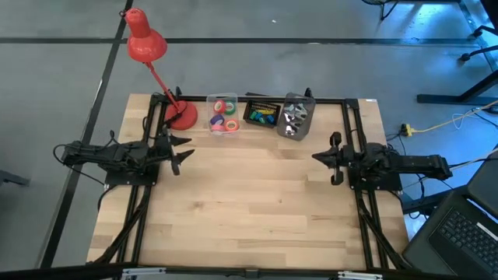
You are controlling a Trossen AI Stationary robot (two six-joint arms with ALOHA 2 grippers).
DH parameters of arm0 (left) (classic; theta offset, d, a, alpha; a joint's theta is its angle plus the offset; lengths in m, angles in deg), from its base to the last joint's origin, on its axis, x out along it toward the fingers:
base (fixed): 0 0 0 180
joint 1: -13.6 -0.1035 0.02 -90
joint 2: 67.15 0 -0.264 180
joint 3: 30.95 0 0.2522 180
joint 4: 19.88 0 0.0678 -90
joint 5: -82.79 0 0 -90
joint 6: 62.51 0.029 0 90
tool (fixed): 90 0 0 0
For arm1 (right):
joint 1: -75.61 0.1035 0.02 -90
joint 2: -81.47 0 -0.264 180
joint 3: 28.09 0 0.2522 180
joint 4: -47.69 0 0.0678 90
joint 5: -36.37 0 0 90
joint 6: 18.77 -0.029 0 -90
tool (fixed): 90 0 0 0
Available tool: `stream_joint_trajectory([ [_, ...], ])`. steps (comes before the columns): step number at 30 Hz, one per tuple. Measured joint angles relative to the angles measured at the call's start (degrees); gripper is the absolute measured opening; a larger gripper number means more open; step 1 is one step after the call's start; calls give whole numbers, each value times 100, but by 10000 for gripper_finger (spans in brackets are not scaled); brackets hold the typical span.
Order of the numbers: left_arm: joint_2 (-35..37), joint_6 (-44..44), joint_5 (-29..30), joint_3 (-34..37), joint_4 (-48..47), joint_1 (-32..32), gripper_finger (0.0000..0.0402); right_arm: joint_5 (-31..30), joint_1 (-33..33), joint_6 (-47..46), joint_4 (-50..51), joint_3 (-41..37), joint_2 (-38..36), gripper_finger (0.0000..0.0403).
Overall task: Pick and place Stapler, Stapler remover, tape
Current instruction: Return to Home Position
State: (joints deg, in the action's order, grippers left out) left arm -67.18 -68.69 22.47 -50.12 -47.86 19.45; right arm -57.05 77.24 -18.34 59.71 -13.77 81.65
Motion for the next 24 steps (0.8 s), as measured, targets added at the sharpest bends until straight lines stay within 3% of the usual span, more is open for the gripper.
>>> stream_joint_trajectory([
  [3,-6,23,122,0,-2,0,202,-294,0,245,-41,0,0,11],
  [10,-11,-263,82,2,-4,0,204,-300,0,286,-39,0,0,37],
  [24,-13,-162,77,2,-6,0,201,-300,0,288,-34,4,2,41],
])
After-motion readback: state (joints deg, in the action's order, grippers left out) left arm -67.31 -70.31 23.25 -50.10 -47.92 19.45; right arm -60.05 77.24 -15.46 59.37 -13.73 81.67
